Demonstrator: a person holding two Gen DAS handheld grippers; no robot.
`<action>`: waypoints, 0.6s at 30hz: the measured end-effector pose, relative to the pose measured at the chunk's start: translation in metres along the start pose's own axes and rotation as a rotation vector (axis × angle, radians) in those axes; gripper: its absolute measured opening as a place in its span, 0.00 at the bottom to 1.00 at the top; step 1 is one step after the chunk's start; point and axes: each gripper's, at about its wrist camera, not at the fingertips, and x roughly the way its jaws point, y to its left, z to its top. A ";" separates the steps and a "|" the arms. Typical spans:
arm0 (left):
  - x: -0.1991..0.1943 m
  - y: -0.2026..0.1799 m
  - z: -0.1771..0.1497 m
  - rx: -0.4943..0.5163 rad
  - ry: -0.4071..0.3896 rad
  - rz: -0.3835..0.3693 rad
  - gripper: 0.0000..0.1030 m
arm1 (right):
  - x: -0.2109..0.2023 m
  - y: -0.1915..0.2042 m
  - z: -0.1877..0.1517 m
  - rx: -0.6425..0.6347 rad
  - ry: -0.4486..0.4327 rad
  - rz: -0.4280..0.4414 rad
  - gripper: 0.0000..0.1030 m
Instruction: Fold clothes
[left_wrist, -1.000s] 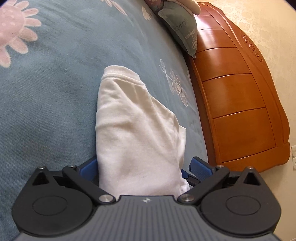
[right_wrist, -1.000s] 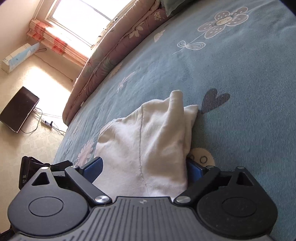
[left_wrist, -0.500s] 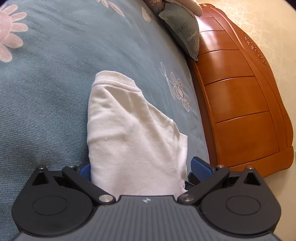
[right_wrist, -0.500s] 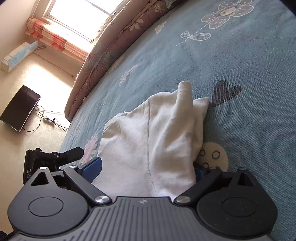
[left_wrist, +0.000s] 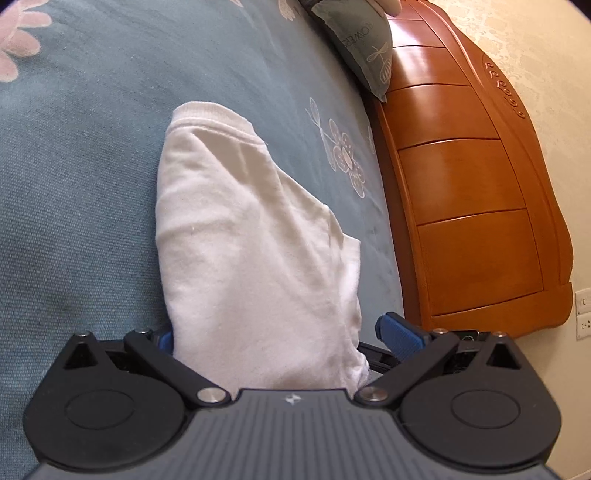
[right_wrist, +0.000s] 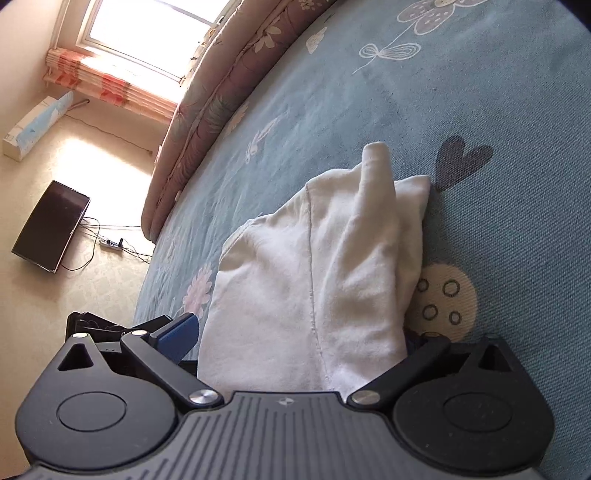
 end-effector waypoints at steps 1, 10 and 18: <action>-0.002 0.002 -0.001 -0.011 -0.004 -0.007 0.99 | -0.003 -0.002 -0.002 0.008 -0.005 0.014 1.00; -0.006 -0.026 0.003 0.014 -0.013 -0.056 0.99 | -0.018 0.013 0.007 -0.006 -0.029 0.070 0.99; -0.007 -0.040 -0.009 0.054 -0.007 -0.062 0.99 | -0.036 0.021 0.012 -0.057 -0.058 0.050 0.99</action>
